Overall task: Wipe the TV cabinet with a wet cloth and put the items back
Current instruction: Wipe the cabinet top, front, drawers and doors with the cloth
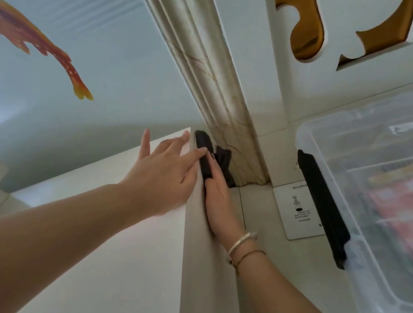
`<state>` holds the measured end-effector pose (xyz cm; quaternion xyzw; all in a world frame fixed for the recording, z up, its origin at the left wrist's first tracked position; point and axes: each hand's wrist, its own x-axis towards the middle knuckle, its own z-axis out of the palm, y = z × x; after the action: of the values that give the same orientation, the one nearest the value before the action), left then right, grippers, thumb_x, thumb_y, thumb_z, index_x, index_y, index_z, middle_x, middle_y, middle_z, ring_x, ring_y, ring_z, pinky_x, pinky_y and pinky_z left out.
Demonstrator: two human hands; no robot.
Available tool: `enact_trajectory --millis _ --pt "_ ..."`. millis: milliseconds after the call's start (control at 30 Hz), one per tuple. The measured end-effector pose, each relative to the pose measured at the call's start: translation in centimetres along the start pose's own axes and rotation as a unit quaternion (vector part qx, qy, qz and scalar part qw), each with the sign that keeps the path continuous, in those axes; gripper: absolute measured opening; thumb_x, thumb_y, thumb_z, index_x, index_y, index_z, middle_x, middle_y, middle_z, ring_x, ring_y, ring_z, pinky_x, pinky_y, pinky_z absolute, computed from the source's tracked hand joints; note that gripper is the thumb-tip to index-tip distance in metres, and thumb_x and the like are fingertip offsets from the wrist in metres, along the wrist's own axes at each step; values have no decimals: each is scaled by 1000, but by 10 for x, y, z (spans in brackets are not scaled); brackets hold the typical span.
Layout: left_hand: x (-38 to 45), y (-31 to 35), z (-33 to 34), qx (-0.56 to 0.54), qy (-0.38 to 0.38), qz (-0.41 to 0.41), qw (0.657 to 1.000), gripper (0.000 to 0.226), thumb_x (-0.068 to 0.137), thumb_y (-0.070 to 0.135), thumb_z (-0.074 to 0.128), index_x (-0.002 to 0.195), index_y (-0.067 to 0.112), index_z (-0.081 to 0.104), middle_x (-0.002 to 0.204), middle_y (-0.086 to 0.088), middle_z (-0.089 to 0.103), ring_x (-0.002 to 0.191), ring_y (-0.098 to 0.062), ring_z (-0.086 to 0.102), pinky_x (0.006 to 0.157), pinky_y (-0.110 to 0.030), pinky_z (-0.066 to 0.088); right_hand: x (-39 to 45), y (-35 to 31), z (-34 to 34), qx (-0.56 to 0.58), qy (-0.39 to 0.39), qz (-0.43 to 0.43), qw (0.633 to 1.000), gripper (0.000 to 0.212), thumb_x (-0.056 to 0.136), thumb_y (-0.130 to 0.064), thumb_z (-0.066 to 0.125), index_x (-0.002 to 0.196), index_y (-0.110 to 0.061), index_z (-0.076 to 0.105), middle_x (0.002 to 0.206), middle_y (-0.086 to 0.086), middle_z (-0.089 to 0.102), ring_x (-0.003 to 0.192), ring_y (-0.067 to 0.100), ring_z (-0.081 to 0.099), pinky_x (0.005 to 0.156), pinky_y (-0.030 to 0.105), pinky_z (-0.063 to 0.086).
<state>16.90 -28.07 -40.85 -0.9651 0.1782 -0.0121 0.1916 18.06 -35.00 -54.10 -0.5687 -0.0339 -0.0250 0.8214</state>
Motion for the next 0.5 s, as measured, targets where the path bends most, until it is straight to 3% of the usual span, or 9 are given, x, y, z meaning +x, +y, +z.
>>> enact_trajectory --millis 100,200,267,367,500 --pt "-1 -1 1 -32 -5 1 999 47 98 36 18 142 36 34 159 -2 13 146 -17 12 117 -53 -6 -16 21 -15 -9 19 79 997 50 100 -15 28 147 -31 27 149 -6 33 136 9 31 111 26 23" --pt "-2 -1 3 -57 6 1 998 44 99 34 21 138 35 42 159 -2 14 145 -17 14 119 -50 -2 -11 22 -18 -3 27 154 988 47 101 -21 29 147 -26 32 146 -1 38 130 15 36 110 28 24" --pt "-4 0 4 -67 16 3 998 47 96 37 19 134 34 47 158 -3 16 145 -17 17 119 -47 1 -8 7 -11 -2 26 107 994 49 98 -27 30 147 -28 33 149 -4 35 135 15 33 115 36 23" --pt "-7 -2 2 -107 18 10 994 49 93 42 20 129 32 52 157 -6 20 144 -18 20 118 -36 11 -24 8 -6 -38 0 41 998 51 97 -24 28 147 -35 28 151 -10 31 136 7 31 114 31 25" --pt "-12 -3 1 -155 8 21 988 37 99 34 31 125 30 57 158 -7 15 145 -18 16 115 -26 13 -49 31 -25 -22 28 173 984 50 100 -16 28 148 -32 25 150 -3 33 136 16 32 113 34 25"
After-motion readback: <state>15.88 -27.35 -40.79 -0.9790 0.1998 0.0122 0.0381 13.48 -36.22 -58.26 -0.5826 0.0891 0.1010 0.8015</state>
